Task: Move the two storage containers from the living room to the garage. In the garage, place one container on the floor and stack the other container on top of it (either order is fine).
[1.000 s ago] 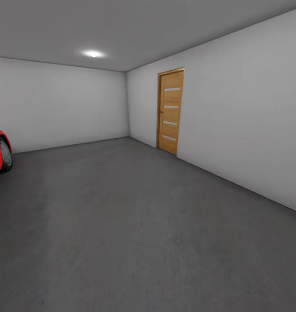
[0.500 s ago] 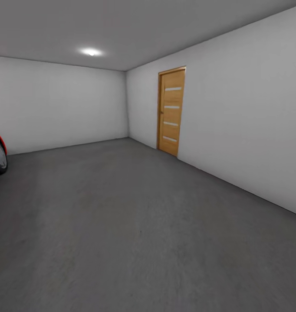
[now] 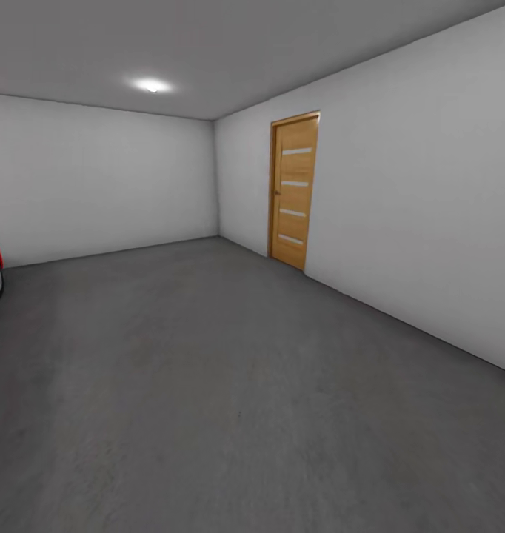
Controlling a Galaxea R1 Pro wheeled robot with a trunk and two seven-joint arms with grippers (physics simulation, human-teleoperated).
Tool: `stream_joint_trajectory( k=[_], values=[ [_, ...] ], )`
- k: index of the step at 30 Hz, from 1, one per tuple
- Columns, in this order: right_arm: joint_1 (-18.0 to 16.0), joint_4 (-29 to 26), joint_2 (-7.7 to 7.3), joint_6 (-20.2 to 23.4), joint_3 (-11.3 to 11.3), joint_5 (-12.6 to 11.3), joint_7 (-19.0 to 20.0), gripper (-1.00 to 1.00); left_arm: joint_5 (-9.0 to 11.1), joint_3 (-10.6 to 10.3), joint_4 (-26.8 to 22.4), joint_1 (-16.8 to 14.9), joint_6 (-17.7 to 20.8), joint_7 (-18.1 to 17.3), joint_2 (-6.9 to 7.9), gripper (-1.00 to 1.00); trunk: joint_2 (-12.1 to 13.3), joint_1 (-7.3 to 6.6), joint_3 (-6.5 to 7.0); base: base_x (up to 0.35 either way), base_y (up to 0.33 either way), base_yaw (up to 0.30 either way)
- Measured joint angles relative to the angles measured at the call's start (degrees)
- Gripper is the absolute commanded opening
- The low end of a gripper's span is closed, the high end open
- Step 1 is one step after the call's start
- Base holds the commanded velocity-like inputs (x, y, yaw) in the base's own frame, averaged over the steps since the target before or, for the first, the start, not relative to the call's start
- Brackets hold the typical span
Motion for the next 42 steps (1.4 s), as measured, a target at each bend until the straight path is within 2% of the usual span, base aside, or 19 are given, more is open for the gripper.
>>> stream_joint_trajectory(
  k=[42],
  values=[
    [0.0, 0.0, 0.09, 0.1, -0.1, 0.0, 0.0, 1.0, 0.0, 0.0, 0.0, 0.0, 0.0, 0.0, 0.07, 1.0, 0.0, 0.0, 0.0, 0.322, 0.0, 0.0]
  ],
)
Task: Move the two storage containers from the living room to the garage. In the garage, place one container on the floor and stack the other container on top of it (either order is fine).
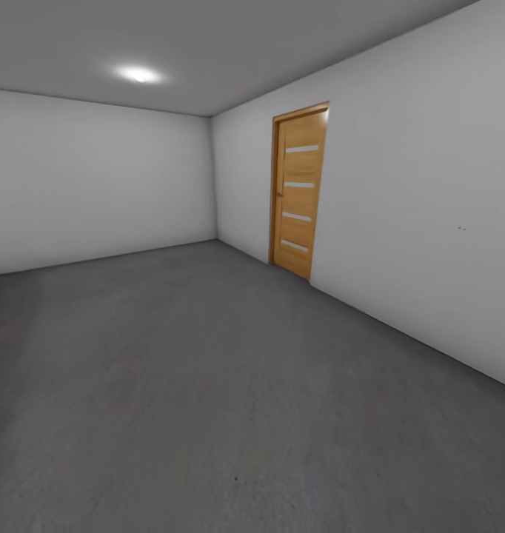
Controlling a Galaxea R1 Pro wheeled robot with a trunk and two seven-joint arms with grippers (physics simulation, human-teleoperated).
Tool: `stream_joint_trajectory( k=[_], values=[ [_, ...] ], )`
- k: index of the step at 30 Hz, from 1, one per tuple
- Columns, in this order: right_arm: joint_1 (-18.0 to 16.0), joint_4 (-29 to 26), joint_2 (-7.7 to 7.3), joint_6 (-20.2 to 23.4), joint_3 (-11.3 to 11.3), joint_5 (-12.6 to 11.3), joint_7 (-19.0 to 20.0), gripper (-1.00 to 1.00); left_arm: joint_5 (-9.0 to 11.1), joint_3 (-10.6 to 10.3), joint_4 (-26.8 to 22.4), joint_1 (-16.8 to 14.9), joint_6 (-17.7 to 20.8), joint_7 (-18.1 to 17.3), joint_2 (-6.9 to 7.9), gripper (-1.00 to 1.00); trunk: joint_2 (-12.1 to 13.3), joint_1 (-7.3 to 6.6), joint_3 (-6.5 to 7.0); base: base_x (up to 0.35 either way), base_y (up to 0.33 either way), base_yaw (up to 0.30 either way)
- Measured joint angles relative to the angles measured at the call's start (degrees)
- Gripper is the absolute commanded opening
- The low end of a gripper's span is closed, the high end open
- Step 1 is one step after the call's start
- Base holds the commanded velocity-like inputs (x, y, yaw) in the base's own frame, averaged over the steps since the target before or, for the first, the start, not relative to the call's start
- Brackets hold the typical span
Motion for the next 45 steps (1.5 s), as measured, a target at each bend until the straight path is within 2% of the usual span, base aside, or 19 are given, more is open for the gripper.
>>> stream_joint_trajectory(
  k=[45],
  values=[
    [0.0, 0.0, -0.06, -0.1, 0.0, 0.0, 0.0, 1.0, 0.0, 0.0, 0.0, 0.0, 0.1, 0.0, 0.0, 1.0, 0.0, 0.0, 0.0, 0.322, 0.0, 0.0]
  ],
)
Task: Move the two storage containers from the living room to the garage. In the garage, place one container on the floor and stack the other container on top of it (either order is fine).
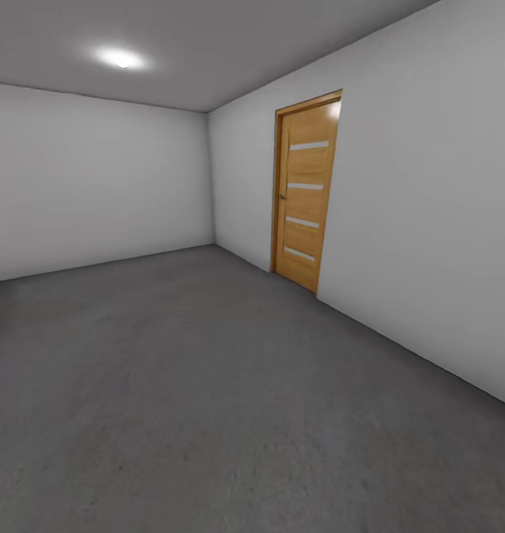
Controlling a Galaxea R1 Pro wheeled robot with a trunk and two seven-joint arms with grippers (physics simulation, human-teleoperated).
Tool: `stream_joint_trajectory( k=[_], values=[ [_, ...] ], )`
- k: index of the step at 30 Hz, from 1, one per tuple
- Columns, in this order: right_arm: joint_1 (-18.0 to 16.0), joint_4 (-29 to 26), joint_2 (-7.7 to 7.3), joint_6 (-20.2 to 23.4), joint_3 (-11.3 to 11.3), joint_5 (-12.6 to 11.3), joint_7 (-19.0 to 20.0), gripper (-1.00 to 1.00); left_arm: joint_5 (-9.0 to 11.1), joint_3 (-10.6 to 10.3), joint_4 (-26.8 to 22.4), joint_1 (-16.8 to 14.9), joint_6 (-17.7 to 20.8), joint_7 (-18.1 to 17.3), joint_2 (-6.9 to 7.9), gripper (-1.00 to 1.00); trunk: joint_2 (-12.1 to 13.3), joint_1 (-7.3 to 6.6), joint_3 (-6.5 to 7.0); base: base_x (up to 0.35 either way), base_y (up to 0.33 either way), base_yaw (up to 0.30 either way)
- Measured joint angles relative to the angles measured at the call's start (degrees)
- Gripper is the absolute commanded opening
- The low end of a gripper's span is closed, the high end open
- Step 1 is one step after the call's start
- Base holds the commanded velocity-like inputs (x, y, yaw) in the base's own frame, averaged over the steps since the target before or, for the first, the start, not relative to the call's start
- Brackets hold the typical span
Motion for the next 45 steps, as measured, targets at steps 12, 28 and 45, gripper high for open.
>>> stream_joint_trajectory(
  k=[12, 28, 45],
  values=[
    [0.0, 0.0, -0.02, 0.1, 0.0, 0.0, 0.0, 1.0, 0.0, 0.0, 0.0, 0.0, 0.0, 0.0, 0.0, 1.0, 0.0, 0.0, 0.0, 0.322, 0.0, 0.0],
    [0.0, 0.0, -0.03, -0.2, -0.2, 0.1, 0.0, 1.0, 0.0, 0.0, 0.0, 0.0, 0.0, 0.0, 0.0, 1.0, 0.0, 0.0, 0.0, 0.322, 0.0, 0.0],
    [0.0, 0.0, 0.06, -0.2, -0.2, 0.1, -0.1, 1.0, 0.0, 0.0, 0.0, 0.0, 0.0, 0.0, 0.0, 1.0, 0.0, 0.0, 0.0, 0.322, 0.0, 0.0]
  ],
)
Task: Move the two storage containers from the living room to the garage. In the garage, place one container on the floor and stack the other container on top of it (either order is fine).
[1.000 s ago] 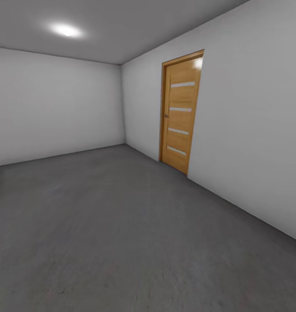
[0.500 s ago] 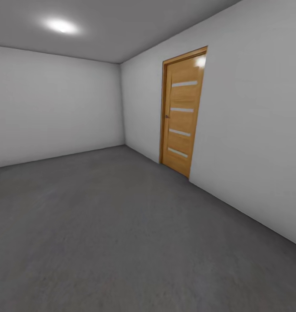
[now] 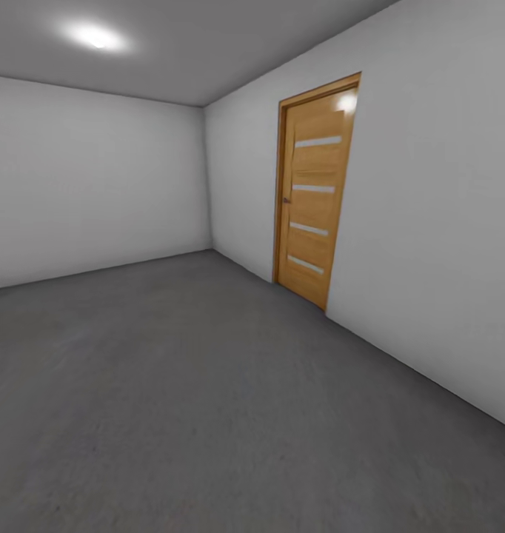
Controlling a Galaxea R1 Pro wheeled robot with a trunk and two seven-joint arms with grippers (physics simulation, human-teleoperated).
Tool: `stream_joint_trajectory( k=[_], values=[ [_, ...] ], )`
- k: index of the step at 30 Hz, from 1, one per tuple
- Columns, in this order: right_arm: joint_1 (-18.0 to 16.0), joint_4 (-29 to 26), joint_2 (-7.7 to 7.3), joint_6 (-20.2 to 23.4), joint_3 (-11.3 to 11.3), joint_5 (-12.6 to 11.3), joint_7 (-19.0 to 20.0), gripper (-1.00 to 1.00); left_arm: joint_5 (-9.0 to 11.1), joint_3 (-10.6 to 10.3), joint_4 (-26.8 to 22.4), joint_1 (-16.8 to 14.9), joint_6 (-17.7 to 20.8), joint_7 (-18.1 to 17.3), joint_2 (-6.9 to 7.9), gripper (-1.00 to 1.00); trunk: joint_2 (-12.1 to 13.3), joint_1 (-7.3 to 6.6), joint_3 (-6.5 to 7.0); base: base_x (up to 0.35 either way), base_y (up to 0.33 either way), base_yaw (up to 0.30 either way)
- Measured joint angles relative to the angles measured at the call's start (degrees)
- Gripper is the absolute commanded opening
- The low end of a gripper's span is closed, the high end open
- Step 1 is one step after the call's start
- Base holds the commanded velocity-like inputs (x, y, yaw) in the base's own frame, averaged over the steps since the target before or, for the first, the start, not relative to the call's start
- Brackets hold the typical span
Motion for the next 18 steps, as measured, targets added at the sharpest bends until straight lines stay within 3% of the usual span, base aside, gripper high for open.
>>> stream_joint_trajectory(
  k=[18],
  values=[
    [0.0, 0.0, 0.0, 0.0, 0.0, 0.0, 0.0, 1.0, 0.0, 0.0, 0.0, 0.0, 0.0, 0.0, 0.0, 1.0, 0.0, 0.0, 0.0, 0.322, 0.0, 0.0]
  ],
)
